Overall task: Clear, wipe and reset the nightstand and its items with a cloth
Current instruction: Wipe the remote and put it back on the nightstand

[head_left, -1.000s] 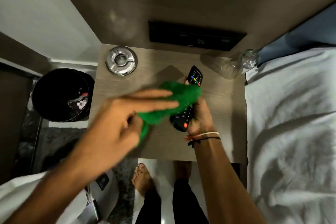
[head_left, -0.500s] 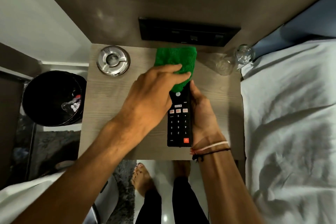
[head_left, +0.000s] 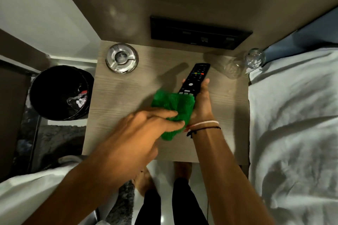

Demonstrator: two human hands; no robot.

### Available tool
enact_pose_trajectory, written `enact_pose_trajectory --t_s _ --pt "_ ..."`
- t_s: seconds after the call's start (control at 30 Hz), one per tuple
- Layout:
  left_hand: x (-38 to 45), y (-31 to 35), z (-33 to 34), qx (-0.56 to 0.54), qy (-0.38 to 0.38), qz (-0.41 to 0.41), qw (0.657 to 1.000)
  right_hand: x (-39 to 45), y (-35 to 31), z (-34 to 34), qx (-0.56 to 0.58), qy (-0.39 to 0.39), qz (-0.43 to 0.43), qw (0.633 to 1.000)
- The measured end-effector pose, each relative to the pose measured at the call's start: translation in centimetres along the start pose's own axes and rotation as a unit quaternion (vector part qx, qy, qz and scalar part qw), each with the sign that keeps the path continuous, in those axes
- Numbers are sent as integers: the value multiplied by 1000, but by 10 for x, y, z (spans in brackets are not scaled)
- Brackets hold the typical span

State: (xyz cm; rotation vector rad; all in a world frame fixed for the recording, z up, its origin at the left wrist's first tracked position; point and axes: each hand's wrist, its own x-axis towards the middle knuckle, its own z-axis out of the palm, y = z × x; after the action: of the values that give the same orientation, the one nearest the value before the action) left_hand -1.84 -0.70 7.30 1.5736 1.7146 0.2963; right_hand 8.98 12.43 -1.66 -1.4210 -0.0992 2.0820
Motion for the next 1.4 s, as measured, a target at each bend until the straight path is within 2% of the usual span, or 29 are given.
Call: enact_pose_trajectory --t_s 0.1,0.2,0.4,0.53,0.63,0.77,0.97,1.0,1.03,1.1,1.17,1.23,1.33,1.4 --pt "-22 -9 5 -24 -51 -3 998 24 -6 1 14 101 -73 992" --pt "-36 -13 11 -66 -34 -37 997 43 -11 10 -20 146 -88 985" --pt "-36 -30 18 -119 27 -65 990 69 -9 25 -74 122 -83 986" --pt "-35 -41 17 -126 69 -74 987 73 -12 27 -45 107 -78 990" --pt "-34 -44 14 -146 124 -91 977 76 -18 26 -32 118 -38 992" --pt "-35 -39 13 -144 151 -84 974 75 -17 0 -157 113 -62 979" --pt "-45 -24 15 -145 202 -86 965 52 -9 -10 -201 147 -71 966" --pt "-50 -20 16 -143 214 -90 962 39 -5 -8 -235 119 -59 963" --pt "-56 -17 16 -138 225 -94 960 23 0 -5 -288 58 -25 956" --pt "-69 -11 15 -121 249 -92 956 -12 9 6 -384 -90 89 915" --pt "-83 -7 13 -116 274 -85 951 -44 20 23 -408 -206 165 874" --pt "-98 -6 10 -121 301 -86 942 -73 33 47 -433 -276 133 848" --pt "-131 -14 2 -110 348 -102 925 -112 53 86 -466 -311 8 828" --pt "-163 -22 -9 -141 387 -129 902 -143 66 113 -470 -368 -14 802"
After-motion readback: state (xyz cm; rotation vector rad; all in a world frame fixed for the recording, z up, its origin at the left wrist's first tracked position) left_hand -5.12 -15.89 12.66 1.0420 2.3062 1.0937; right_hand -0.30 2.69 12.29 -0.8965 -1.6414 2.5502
